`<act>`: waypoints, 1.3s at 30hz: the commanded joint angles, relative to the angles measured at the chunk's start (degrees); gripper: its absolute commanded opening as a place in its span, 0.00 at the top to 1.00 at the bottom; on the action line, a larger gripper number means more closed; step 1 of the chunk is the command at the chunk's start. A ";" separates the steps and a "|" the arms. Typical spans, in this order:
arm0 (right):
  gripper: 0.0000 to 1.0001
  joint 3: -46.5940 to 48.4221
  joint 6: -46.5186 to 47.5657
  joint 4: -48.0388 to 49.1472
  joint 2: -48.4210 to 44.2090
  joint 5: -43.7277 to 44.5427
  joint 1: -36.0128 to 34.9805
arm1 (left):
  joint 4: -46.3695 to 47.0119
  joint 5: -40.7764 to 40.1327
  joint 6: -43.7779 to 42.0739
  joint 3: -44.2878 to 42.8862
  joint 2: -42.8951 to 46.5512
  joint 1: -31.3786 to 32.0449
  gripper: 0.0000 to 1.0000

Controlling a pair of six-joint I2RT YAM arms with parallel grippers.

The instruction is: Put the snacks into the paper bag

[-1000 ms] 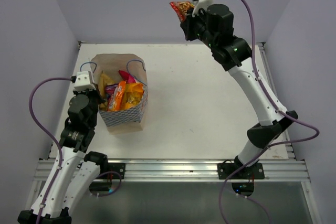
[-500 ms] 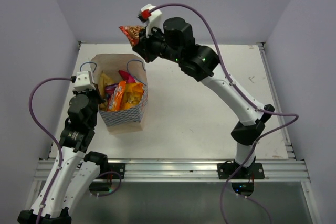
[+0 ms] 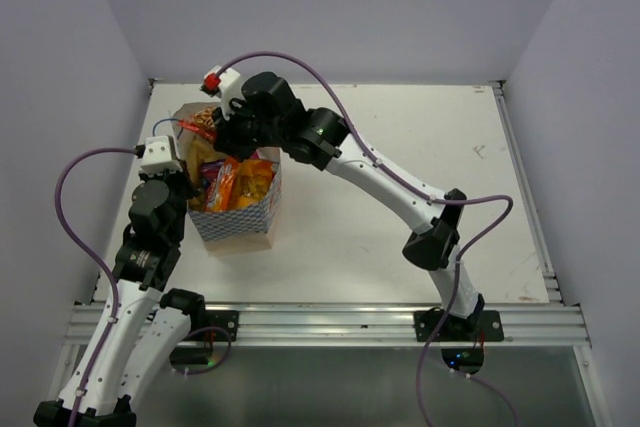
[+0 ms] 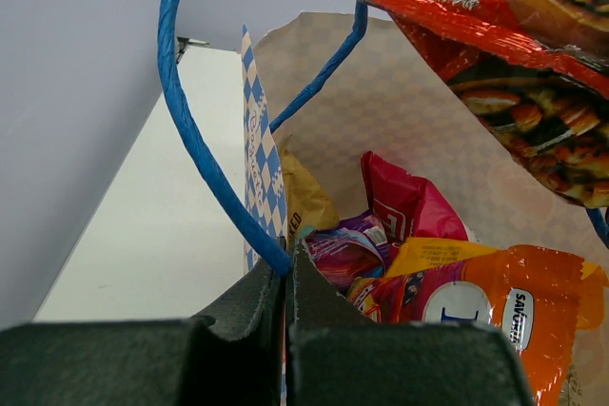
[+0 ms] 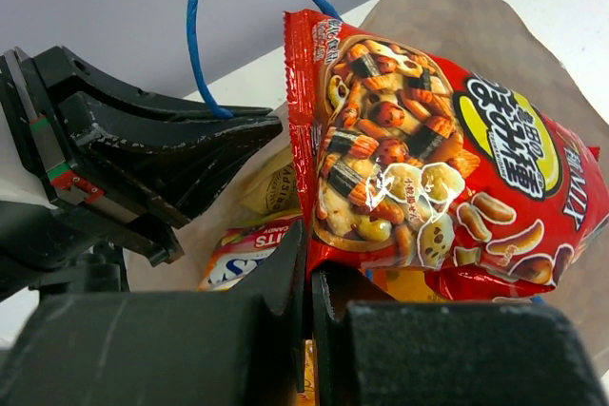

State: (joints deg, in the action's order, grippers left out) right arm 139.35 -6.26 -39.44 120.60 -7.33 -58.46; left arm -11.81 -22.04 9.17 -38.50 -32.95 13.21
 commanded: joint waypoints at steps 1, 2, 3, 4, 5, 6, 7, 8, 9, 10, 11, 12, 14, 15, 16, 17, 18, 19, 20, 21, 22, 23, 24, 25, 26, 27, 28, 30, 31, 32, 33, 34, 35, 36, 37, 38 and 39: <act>1.00 -0.82 -1.21 2.35 -0.80 -2.60 0.10 | 3.38 0.95 -1.08 0.44 0.78 0.41 1.00; 1.00 -0.83 -1.47 2.26 -0.37 -3.38 0.01 | 3.20 1.04 -1.08 0.36 0.78 0.41 1.00; 1.00 -0.57 -1.39 2.00 0.25 -3.65 -0.08 | 3.20 0.95 -1.08 0.36 0.87 0.41 1.00; 1.00 0.82 -1.47 1.04 2.26 -3.83 -0.08 | 3.20 0.95 -1.00 0.36 0.87 0.41 1.00; 0.99 1.62 -1.47 0.68 3.06 -3.83 -0.08 | 3.20 0.95 -1.00 0.44 0.87 0.41 1.00; 0.80 2.41 -1.39 0.33 4.11 -3.83 -0.08 | 3.20 0.95 -1.00 0.36 0.96 0.41 1.00; 0.60 3.72 -1.21 -0.19 5.60 -4.09 -0.08 | 3.20 0.95 -1.00 0.44 0.96 0.41 1.00; 0.47 4.17 -0.69 -0.28 6.22 -4.27 0.01 | 3.29 0.95 -1.00 0.44 0.96 0.41 1.00; 0.30 4.44 -0.42 -0.29 6.58 -4.44 -0.08 | 3.20 0.95 -1.00 0.53 0.96 0.41 1.00; 0.15 4.61 -0.24 0.06 6.58 -4.44 -0.08 | 3.20 0.95 -1.00 0.45 0.96 0.41 1.00; 0.12 4.53 0.37 0.33 6.32 -4.44 -0.08 | 3.29 0.95 -1.00 0.53 0.96 0.41 1.00; 0.07 4.35 0.63 0.68 5.80 -4.10 0.01 | 3.38 0.95 -1.08 0.53 0.96 0.41 1.00; 0.06 2.86 1.60 2.26 3.17 -2.95 -0.08 | 3.46 0.95 -1.00 0.44 0.96 0.50 1.00; 0.05 2.34 1.86 2.79 1.94 -2.52 -0.17 | 3.46 0.95 -1.08 0.44 0.87 0.50 1.00; 0.05 1.55 2.04 3.40 0.79 -1.29 -0.17 | 3.46 0.95 -1.08 0.44 0.96 0.41 1.00; 0.05 1.28 2.57 3.58 -1.65 -0.85 -0.17 | 3.46 0.95 -1.08 0.44 0.96 0.41 1.00; 0.05 0.84 2.74 3.76 -2.90 -0.41 -0.25 | 3.46 0.95 -1.00 0.44 0.96 0.41 1.00; 0.05 0.31 2.92 3.84 -4.22 0.12 -0.34 | 3.46 1.04 -1.00 0.44 0.96 0.41 1.00; 0.05 -0.30 3.18 4.11 -5.97 0.82 -0.34 | 3.46 0.95 -1.08 0.44 0.96 0.41 1.00; 0.05 -1.26 3.27 4.54 -9.55 1.44 -0.52 | 3.46 0.95 -1.08 0.53 0.96 0.41 1.00; 0.05 -4.41 3.27 6.11 -12.03 1.88 -0.52 | 3.46 0.95 -1.08 0.45 0.96 0.41 1.00; 0.05 -6.35 2.75 7.00 -14.31 3.10 -0.61 | 3.38 0.95 -1.08 0.44 0.87 0.41 1.00; 0.05 -8.20 2.31 7.53 -18.51 3.72 -0.61 | 3.38 0.95 -1.00 0.44 0.96 0.41 1.00; 0.05 -11.35 2.13 7.62 -20.29 4.43 -0.61 | 3.38 1.04 -1.00 0.53 0.87 0.41 1.00; 0.05 -12.95 2.13 7.45 -21.88 5.82 -0.61 | 3.29 0.95 -1.08 0.45 0.87 0.41 1.00; 0.05 -16.09 2.13 6.67 -24.77 6.88 -0.61 | 3.38 0.95 -1.00 0.53 0.87 0.41 1.00; 0.05 -17.78 1.87 6.14 -25.93 8.29 -0.61 | 3.38 0.95 -1.08 0.45 0.96 0.41 1.00; 0.06 -23.65 1.61 5.69 -28.91 12.50 -0.61 | 3.20 0.69 -1.08 0.45 0.96 0.41 1.00; 0.06 -25.42 1.17 5.52 -29.71 13.56 -0.61 | 3.11 0.60 -1.00 0.44 0.96 0.41 1.00; 0.06 -27.18 0.82 5.43 -30.24 15.49 -0.61 | 3.20 0.60 -1.00 0.53 0.96 0.41 1.00; 0.07 -30.51 0.29 5.69 -31.29 16.12 -0.61 | 3.03 0.42 -1.00 0.53 0.96 0.41 1.00; 0.07 -32.19 -0.76 6.13 -31.73 16.38 -0.61 | 3.02 0.33 -0.91 0.53 0.96 0.41 1.00; 0.08 -33.86 -1.38 6.65 -32.00 16.39 -0.61 | 2.94 0.33 -0.91 0.53 1.04 0.41 1.00; 0.08 -36.58 -2.08 7.88 -32.26 16.65 -0.61 | 2.94 0.07 -0.91 0.45 0.96 0.41 1.00; 0.10 -37.74 -3.22 8.50 -32.27 16.56 -0.61 | 2.85 -0.02 -0.91 0.44 0.96 0.41 1.00; 0.11 -38.53 -3.67 8.85 -32.00 16.56 -0.61 | 2.85 -0.10 -0.82 0.44 0.96 0.41 1.00; 0.12 -39.50 -4.02 9.64 -31.57 16.39 -0.61 | 2.85 -0.28 -0.82 0.44 0.96 0.41 1.00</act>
State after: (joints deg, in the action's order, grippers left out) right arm 103.50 -7.35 -31.29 86.21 6.83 -58.83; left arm -11.60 -22.11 9.15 -37.85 -32.60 13.21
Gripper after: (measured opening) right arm 0.892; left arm 0.017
